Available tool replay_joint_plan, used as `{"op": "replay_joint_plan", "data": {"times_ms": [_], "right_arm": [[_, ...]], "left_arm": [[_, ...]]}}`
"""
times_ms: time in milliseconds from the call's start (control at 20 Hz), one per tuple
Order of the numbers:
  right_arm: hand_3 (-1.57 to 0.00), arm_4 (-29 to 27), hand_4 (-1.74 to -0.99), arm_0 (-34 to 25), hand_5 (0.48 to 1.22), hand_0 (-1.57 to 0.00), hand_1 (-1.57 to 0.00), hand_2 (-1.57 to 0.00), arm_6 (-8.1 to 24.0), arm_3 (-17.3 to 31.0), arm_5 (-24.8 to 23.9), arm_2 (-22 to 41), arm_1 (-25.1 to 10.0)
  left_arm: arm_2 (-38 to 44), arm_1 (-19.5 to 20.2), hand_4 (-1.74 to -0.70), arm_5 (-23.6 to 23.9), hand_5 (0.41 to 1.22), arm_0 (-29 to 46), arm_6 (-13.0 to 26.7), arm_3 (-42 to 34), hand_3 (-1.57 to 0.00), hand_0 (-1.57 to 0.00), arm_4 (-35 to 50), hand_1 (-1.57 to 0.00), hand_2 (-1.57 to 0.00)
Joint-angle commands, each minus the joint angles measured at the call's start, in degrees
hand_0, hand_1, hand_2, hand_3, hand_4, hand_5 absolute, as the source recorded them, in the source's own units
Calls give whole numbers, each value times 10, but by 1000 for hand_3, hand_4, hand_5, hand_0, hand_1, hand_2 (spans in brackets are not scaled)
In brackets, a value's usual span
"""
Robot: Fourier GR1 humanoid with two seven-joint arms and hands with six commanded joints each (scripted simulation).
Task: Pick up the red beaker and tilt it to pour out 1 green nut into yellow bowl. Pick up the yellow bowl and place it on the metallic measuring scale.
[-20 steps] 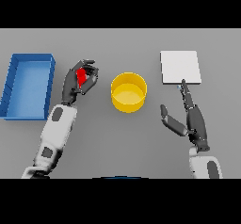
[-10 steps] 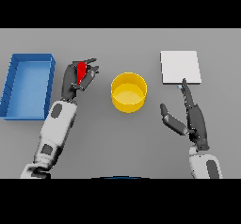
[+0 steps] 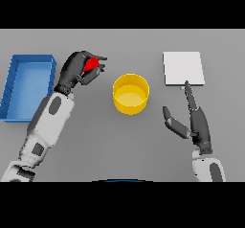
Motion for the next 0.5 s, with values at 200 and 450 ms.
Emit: {"op": "replay_joint_plan", "data": {"times_ms": [200,450], "right_arm": [[1,6,-1096,7,666,1,1,1,-2,-6,1,5,0],[1,9,-1056,3,692,1,1,1,-1,-8,3,10,2]], "left_arm": [[-42,25,-1736,-36,1144,-9,45,-34,-1558,-1562,-35,-1562,-1562],[-149,60,-1739,-95,1177,-80,80,-18,-1567,-1568,-150,-1568,-1568]]}}
